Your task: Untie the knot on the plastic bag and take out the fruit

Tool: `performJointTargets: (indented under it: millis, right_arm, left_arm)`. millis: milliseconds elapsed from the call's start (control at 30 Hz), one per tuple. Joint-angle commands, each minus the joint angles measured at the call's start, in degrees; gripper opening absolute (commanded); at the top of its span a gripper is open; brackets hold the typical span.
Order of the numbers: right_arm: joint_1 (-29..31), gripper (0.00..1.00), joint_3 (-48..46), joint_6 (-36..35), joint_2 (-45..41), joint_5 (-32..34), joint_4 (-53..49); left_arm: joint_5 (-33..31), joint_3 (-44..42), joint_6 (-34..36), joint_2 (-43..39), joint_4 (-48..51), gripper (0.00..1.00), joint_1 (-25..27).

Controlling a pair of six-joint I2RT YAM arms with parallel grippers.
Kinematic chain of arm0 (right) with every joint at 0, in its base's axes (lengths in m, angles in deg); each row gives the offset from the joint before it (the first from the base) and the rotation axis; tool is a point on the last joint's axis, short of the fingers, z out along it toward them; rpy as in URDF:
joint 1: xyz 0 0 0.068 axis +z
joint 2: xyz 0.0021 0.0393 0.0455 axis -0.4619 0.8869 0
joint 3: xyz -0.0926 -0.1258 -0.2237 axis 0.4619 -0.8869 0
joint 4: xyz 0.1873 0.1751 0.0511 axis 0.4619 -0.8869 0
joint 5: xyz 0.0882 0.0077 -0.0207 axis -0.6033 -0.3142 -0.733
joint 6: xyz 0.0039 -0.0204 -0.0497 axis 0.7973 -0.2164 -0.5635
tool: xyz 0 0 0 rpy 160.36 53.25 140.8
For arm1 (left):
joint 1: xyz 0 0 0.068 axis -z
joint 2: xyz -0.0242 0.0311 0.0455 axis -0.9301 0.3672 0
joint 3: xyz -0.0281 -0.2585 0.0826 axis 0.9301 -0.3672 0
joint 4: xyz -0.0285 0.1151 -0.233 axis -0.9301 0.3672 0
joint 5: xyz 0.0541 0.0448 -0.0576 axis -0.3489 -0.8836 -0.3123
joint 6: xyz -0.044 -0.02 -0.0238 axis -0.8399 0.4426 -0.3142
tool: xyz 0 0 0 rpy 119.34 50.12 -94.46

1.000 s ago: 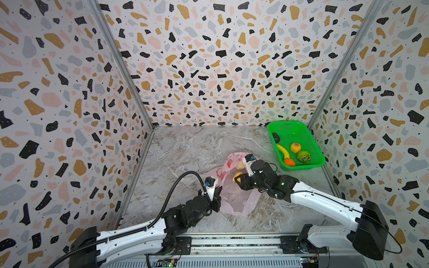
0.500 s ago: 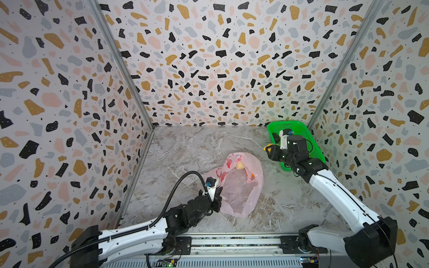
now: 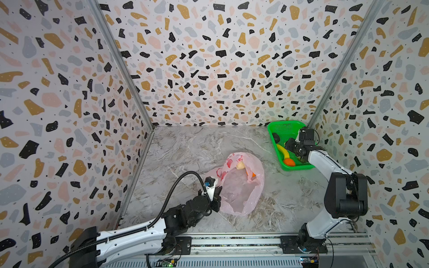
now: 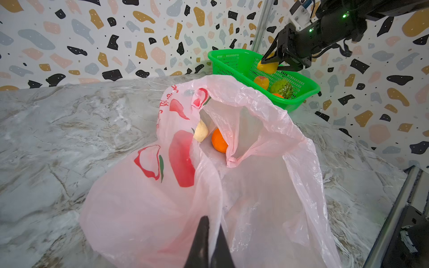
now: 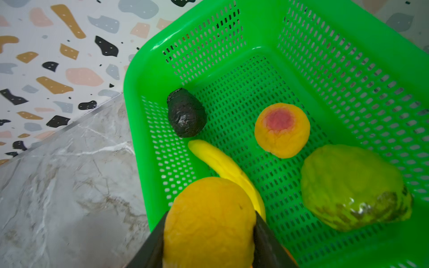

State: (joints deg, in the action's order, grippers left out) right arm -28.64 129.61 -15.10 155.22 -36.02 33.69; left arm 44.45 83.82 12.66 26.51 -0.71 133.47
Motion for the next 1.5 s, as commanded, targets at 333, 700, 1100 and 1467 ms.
performJointTargets:
  millis: [333, 700, 1100, 1467]
  right_arm:
    - [-0.9, 0.71, 5.0, -1.9, 4.3, 4.3, 0.6]
    - [-0.4, 0.74, -0.4, -1.8, -3.1, -1.7, -0.8]
    - [2.6, 0.76, -7.4, -3.1, -13.9, -4.6, -4.7]
    - [4.5, 0.77, -8.4, -3.4, -21.2, -6.4, -8.9]
  left_arm:
    - [-1.3, 0.0, -0.3, -1.0, 0.6, 0.0, 0.2]
    - [-1.7, 0.4, -0.7, -0.9, 1.4, 0.0, 0.2]
    - [-2.7, 13.8, 2.2, 1.6, 16.4, 0.78, 0.2]
    - [9.0, 37.6, 13.7, 22.4, 32.6, 0.85, -6.2]
